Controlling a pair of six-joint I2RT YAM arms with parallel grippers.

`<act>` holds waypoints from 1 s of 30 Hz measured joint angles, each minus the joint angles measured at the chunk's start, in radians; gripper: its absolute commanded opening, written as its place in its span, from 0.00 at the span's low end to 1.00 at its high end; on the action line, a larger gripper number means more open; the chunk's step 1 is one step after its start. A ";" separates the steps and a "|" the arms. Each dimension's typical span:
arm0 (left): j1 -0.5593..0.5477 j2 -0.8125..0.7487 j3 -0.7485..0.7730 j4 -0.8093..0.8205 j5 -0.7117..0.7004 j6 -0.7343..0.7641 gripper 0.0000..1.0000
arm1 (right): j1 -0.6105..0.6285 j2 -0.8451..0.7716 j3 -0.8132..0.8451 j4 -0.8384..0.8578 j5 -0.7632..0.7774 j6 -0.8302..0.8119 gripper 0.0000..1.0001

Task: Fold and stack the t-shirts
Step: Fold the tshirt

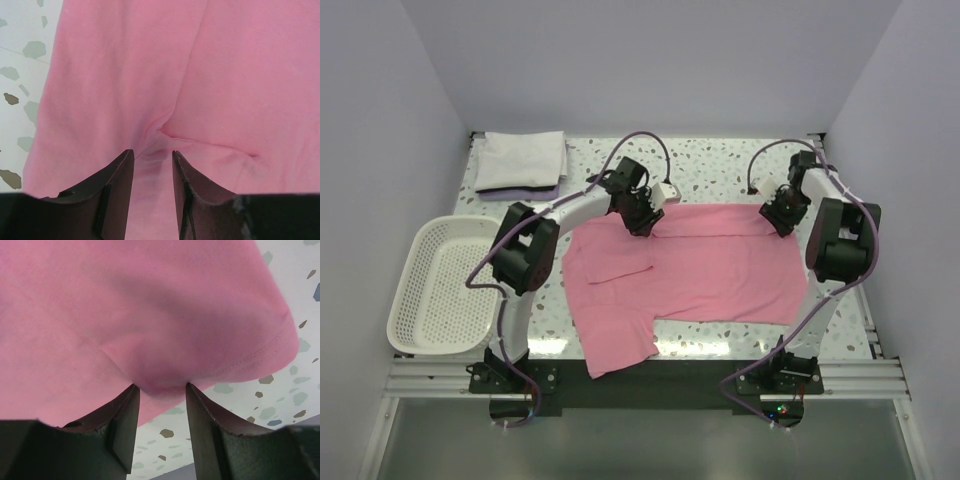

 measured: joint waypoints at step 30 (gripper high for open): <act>-0.035 0.080 0.053 -0.010 -0.034 0.008 0.20 | 0.014 -0.019 -0.035 0.070 0.046 -0.029 0.07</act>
